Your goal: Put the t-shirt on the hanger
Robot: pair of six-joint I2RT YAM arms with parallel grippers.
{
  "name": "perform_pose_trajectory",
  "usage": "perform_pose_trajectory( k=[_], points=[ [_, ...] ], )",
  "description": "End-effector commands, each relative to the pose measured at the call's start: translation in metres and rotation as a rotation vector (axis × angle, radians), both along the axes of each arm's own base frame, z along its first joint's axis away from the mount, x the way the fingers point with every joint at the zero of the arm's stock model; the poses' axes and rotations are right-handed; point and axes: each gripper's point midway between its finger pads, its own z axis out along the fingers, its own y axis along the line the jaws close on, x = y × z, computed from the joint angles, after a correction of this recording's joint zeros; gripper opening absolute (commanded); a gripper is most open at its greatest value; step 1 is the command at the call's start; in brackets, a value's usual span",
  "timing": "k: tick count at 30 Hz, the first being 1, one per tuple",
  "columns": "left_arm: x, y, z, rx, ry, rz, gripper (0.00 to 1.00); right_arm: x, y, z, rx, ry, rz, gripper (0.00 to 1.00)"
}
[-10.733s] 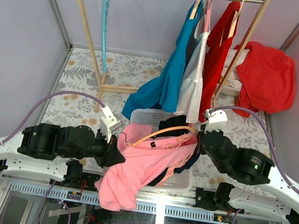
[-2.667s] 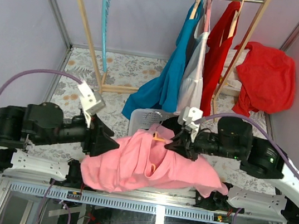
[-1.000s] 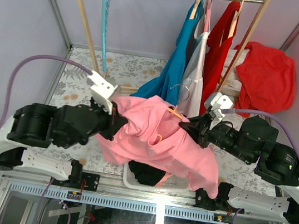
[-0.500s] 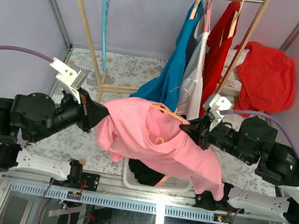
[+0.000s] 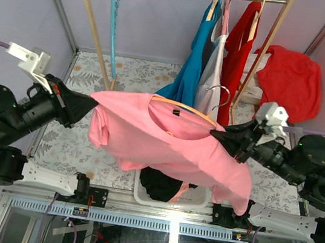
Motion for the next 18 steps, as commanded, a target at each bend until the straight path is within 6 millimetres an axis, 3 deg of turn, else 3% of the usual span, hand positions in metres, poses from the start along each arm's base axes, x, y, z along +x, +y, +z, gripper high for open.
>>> perform_pose_trajectory(
  k=[1, 3, 11, 14, 18],
  points=[
    [0.008, 0.010, 0.021, -0.014, -0.049, 0.053, 0.03, -0.009, -0.019, 0.067, 0.216, -0.121, 0.009, 0.00],
    [0.009, 0.010, 0.037, -0.039, -0.080, 0.046, 0.06, -0.012, -0.023, 0.079, 0.257, -0.149, 0.014, 0.00],
    [0.003, -0.009, 0.098, -0.160, -0.217, -0.061, 0.37, -0.016, -0.030, 0.137, 0.397, -0.266, 0.018, 0.00],
    [0.001, -0.006, 0.110, -0.201, -0.248, -0.068, 0.41, -0.020, -0.037, 0.157, 0.419, -0.305, 0.024, 0.00],
    [0.000, 0.004, 0.115, -0.235, -0.266, -0.067, 0.42, -0.024, -0.042, 0.168, 0.419, -0.335, 0.033, 0.00]
  ],
)
